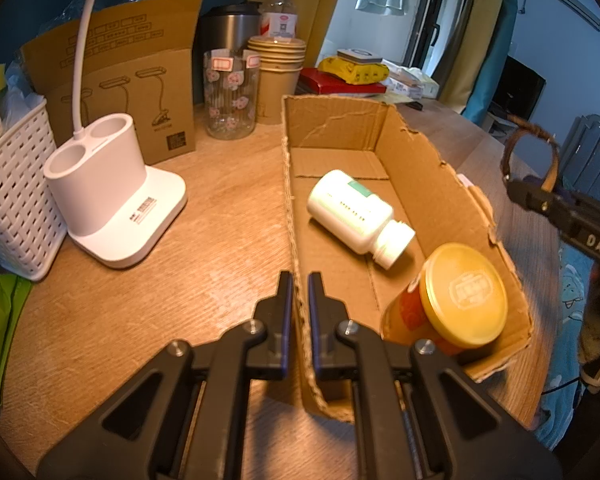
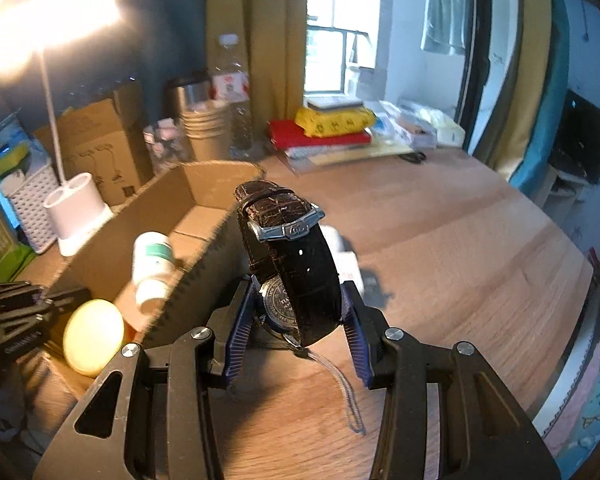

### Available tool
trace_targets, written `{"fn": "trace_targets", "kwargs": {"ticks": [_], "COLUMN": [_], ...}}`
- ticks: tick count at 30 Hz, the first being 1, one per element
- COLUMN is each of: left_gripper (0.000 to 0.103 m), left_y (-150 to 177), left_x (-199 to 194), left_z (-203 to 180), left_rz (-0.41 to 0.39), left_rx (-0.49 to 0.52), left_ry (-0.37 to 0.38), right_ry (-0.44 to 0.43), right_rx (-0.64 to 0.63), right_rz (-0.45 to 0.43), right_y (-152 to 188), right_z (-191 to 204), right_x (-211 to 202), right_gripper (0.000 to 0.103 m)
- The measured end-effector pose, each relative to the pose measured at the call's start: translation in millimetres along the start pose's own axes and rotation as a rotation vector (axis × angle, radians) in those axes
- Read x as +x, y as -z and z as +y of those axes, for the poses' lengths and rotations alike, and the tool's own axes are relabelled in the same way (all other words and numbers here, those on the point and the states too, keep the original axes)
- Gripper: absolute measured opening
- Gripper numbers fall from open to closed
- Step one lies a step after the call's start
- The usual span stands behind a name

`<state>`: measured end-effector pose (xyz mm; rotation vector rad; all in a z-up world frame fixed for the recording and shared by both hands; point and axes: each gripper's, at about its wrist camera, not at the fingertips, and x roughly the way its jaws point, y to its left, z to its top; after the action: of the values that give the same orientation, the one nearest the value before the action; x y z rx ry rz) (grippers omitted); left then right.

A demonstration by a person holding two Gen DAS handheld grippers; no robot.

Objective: Organize rigid objects
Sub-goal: 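Lift the wristwatch with the right gripper toward the box, then lower the wristwatch into the box and open the right gripper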

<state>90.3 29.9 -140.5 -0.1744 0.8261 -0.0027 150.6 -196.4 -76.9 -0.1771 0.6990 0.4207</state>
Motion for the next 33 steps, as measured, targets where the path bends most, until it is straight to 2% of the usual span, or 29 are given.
{"fn": "trace_targets", "kwargs": {"ticks": [12, 33], "left_gripper": [0.007, 0.007], "left_y": [0, 0], "left_x": [0, 0], "left_z": [0, 0], "left_rz": [0.0, -0.001], "left_rx": [0.0, 0.0], "left_ry": [0.0, 0.0], "right_ry": [-0.06, -0.126], "right_rx": [-0.08, -0.135], "right_rz": [-0.062, -0.034], "right_y": [-23, -29], "right_z": [44, 80], "right_x": [-19, 3], "right_gripper": [0.046, 0.046]}}
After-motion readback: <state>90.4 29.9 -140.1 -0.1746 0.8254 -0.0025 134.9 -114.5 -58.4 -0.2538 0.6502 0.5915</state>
